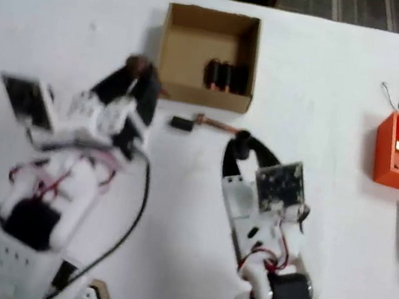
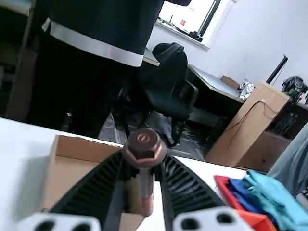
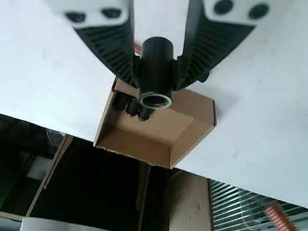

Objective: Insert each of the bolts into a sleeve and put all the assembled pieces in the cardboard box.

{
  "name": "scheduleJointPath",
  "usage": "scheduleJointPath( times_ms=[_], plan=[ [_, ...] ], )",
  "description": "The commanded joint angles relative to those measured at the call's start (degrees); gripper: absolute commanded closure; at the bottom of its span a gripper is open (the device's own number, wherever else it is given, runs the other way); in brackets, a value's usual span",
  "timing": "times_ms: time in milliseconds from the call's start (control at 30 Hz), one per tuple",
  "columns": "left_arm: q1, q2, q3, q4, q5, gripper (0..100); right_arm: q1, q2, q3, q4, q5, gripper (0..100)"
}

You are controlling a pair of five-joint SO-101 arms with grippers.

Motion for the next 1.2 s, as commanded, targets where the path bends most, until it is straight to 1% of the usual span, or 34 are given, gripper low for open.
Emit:
scheduleJointPath(
  times_ms=[0, 200, 300, 400, 533, 633, 800, 1033, 1167],
  plan=[
    [1.93, 10.55, -12.35, -1.23, 3.43, 97, -0.22, -3.21, 0.35, -7.96, 0.35, 97.7],
    [11.34, 17.49, -22.99, -1.23, 3.43, 97, -0.22, -0.84, 2.02, -19.12, 0.44, 97.6],
    [14.24, 19.43, -25.98, -1.23, 2.55, 97, -0.22, 2.51, 4.31, -25.63, 0.44, 97.6],
    [15.91, 21.10, -26.33, -1.14, -3.60, 97, -0.04, 6.20, 5.19, -29.32, 0.44, 97.6],
    [18.64, 21.36, -26.77, 2.90, -11.52, 97, 0.13, 9.98, 5.36, -29.85, 0.44, 97.6],
    [19.60, 21.54, -26.51, 5.63, -12.66, 97, 0.13, 10.95, 5.27, -29.93, 0.44, 97.6],
    [19.52, 21.80, -25.98, 5.89, -13.01, 97, 0.13, 11.12, 5.10, -31.60, 0.44, 97.6],
    [19.43, 21.89, -25.98, 8.53, -13.19, 97, 0.22, 10.95, 5.10, -32.13, 0.44, 97.6],
    [19.34, 22.77, -24.92, 8.18, -20.48, 97, -0.04, 11.03, 5.10, -32.13, 0.44, 97.6]
  ],
)
